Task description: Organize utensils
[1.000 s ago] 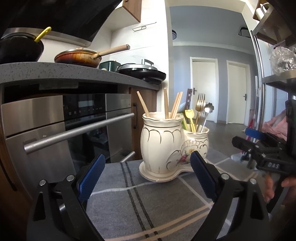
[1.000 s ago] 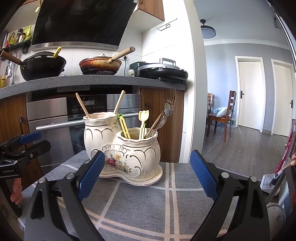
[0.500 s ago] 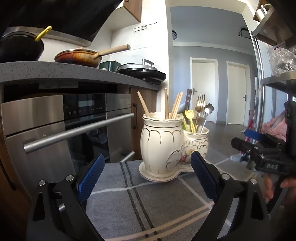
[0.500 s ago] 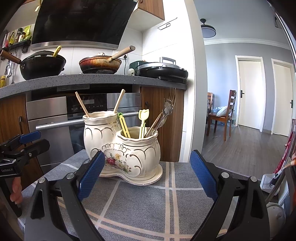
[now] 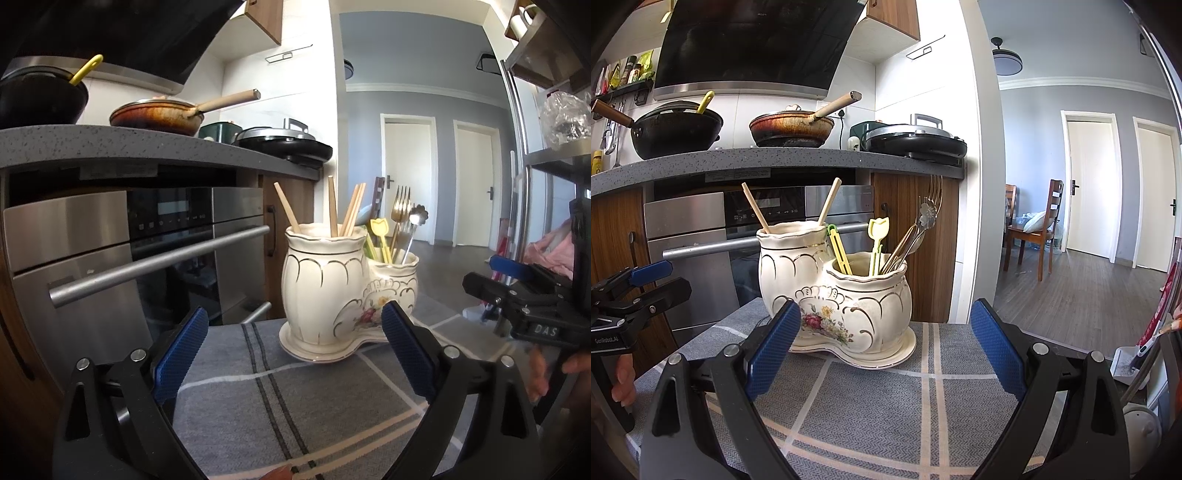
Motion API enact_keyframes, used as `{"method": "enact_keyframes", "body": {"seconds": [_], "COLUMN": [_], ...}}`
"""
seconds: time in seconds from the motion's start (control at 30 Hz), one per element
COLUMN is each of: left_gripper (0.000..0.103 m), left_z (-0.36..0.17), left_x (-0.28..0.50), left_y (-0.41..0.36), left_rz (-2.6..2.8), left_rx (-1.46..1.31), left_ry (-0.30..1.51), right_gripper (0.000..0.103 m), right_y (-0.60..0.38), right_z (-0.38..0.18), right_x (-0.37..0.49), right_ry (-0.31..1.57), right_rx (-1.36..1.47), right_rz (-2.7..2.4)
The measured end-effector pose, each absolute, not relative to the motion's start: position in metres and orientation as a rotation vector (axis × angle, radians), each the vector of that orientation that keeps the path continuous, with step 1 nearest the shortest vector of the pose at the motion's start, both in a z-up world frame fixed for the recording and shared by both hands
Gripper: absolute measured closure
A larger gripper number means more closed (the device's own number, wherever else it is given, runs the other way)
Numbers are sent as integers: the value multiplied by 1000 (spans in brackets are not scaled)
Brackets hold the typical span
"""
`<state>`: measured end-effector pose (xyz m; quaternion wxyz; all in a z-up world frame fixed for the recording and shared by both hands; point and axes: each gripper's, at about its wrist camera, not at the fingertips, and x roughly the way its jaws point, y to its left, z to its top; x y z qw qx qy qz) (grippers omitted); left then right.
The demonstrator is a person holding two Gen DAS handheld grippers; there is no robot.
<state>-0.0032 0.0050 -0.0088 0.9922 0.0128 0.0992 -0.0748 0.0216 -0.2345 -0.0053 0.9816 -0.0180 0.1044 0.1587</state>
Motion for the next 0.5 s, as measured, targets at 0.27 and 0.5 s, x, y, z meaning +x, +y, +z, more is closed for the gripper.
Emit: {"method": "enact_keyframes", "body": {"seconds": [0.27,0.5], "left_gripper": [9,9], "left_z": [-9,-9], "left_x": [-2,0], "left_y": [4,3], "left_rz": [-150,-149], "left_rx": [31,31], "left_ry": [207,219], "right_gripper": [11,11], "right_y": [-235,-234], "right_z": [-6,-6], "right_x": [22,23], "right_ry": [214,220], "right_rx": [-36,-37], "right_rz": [319,311]}}
